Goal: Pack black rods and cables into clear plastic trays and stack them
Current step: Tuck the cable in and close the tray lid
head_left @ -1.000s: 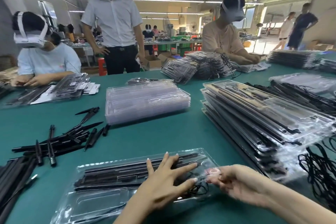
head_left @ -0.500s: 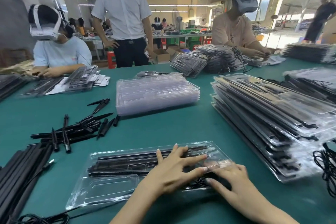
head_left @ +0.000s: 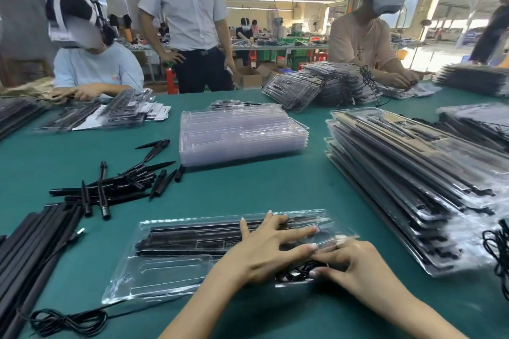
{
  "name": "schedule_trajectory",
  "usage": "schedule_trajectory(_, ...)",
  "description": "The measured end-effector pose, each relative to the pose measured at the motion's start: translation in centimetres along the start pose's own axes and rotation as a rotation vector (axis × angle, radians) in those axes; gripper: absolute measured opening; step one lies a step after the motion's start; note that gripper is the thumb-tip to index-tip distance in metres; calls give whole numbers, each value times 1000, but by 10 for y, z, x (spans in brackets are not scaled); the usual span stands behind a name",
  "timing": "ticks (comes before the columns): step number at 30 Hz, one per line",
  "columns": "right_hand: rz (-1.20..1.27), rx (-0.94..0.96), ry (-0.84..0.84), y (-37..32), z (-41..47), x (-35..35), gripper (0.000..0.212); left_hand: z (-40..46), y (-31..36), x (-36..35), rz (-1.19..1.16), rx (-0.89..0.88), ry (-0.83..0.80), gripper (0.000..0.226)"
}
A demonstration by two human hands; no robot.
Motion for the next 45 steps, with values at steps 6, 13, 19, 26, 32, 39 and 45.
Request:
schedule_trajectory(6, -283, 120, 125, -1, 0, 0, 36, 0, -1, 0, -12, 7, -4, 45)
schedule_trajectory(13, -240, 183, 91, 2, -4, 2, 29, 0, -2, -4, -10, 4, 9, 44)
schedule_trajectory(19, -207, -14, 252, -3, -4, -9, 41, -2, -5, -8, 29, -15, 41, 47)
schedule_trajectory(26, 7, -275, 270, 3, -16, -8, 42, -2, -9, -13, 65, -47, 64, 56)
schedule_trajectory(32, 222, -370, 381, 13, -18, -5, 39, -2, -12, -17, 130, -67, 75, 60)
schedule_trajectory(39, 135, -492, 179, 29, -8, 0, 43, -4, -13, -23, 243, -92, 72, 63)
schedule_trajectory(45, 236, -527, 252, 28, -5, -3, 31, -3, -14, -28, 422, -108, 91, 68)
Point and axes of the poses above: each hand's wrist, its own z-axis towards the middle knuckle, its own x-axis out of the back of the hand, y = z × x, the point moved 4 cm from there along z, towards the middle knuckle, and after that the axes turned 9 degrees about -x, right-handed, at the moved point
